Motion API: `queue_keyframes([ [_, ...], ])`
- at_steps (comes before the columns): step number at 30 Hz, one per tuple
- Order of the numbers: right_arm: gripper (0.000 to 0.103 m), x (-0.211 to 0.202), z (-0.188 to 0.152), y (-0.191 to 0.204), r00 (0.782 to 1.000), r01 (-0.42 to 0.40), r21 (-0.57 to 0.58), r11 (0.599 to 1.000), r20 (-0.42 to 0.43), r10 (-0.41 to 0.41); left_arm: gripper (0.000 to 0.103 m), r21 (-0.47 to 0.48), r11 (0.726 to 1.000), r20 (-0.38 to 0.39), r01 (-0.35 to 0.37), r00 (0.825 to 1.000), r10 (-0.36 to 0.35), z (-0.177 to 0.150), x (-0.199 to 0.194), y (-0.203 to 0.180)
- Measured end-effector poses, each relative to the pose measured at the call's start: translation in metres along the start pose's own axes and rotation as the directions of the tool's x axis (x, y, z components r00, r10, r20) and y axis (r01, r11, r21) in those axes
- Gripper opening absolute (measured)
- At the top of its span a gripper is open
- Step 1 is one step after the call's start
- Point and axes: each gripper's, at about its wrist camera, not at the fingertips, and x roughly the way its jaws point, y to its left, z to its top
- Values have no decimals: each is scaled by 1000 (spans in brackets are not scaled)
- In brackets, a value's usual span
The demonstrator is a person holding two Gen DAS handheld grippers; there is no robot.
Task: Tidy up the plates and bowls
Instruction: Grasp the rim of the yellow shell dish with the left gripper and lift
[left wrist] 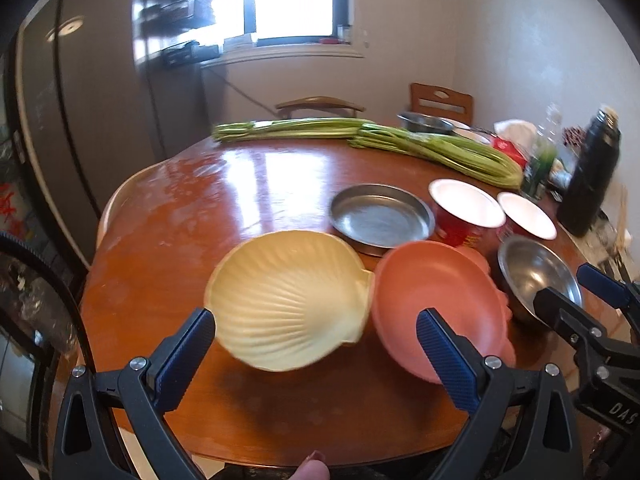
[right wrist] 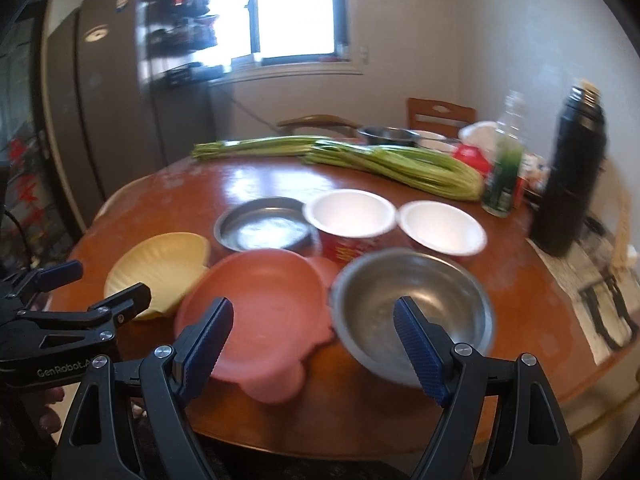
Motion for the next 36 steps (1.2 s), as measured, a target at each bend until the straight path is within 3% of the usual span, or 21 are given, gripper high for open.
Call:
queue_keyframes([
  [8, 83, 26, 42, 39, 990, -138, -103, 985, -38, 135, 102, -116, 991, -45, -73, 997, 69, 2, 5, 57],
  [12, 83, 59, 60, 62, 971, -220, -129, 967, -120, 205, 102, -161, 983, -93, -88, 993, 73, -1, 12, 79],
  [16, 83, 86, 71, 78, 951, -276, -143, 950, -185, 249, 102, -202, 977, -136, -72, 990, 45, -3, 23, 93],
  [20, 83, 108, 76, 96, 944, -284, -201, 937, -231, 237, 102, -234, 972, -187, -34, 982, -11, -3, 39, 97],
  [22, 83, 120, 75, 102, 925, -316, -192, 929, -280, 257, 102, -249, 968, -214, -8, 976, -47, -3, 51, 98],
  [27, 82, 147, 71, 105, 904, -329, -191, 925, -346, 250, 101, -252, 968, -237, -12, 970, -49, -1, 65, 94],
  [28, 81, 153, 70, 106, 898, -335, -185, 924, -361, 253, 101, -248, 968, -243, -21, 969, -41, -1, 68, 92],
  [30, 63, 164, 67, 106, 884, -336, -173, 926, -397, 247, 101, -247, 969, -256, -21, 966, -44, -1, 73, 90],
  [36, 54, 172, 61, 107, 877, -333, -187, 924, -422, 230, 99, -236, 972, -276, -22, 960, -45, 0, 84, 84],
])
